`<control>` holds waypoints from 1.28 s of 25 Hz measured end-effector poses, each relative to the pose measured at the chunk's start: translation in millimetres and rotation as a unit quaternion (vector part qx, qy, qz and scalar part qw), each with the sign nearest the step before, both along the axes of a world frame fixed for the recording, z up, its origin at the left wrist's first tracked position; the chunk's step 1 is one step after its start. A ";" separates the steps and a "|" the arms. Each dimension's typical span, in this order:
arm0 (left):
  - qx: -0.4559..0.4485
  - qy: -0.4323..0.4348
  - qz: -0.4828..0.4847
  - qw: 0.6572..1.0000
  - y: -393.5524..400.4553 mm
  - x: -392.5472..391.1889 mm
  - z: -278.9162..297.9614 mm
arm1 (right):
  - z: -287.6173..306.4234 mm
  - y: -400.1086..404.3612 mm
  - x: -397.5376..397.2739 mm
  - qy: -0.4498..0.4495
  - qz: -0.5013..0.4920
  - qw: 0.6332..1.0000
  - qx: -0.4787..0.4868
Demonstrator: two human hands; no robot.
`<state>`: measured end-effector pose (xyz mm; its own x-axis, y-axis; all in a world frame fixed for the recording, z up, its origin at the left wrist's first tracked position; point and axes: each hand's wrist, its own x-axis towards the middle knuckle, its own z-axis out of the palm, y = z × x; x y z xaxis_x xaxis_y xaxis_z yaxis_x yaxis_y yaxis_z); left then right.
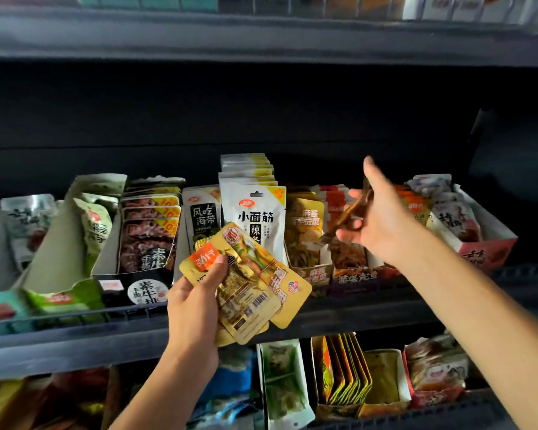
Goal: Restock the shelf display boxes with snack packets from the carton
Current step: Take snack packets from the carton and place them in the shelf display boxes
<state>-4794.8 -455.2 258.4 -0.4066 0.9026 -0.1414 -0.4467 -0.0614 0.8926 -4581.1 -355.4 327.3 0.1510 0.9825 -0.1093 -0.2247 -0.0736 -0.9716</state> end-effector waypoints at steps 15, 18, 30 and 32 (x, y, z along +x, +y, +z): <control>0.002 -0.004 -0.053 0.999 0.5 8.5 -3.2 | -15.2 40.2 -11.4 -0.575 -0.018 0.771 0.273; 0.003 -0.009 -0.063 0.998 1.9 10.2 -4.2 | -26.7 40.7 -21.5 -0.632 -0.041 0.716 0.293; 0.042 -0.035 -0.053 0.997 9.3 22.6 -13.4 | -34.8 -53.1 -1.9 -0.204 0.057 0.975 0.071; 0.031 -0.031 -0.046 0.998 9.6 18.8 -13.9 | -15.0 -30.1 20.5 -0.181 -0.076 0.974 0.114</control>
<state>-4776.0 -445.6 244.5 -0.3134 0.9436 -0.1066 -0.5077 -0.0716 0.8585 -4560.6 -385.5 312.3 0.2838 0.9384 0.1971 0.1437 0.1616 -0.9763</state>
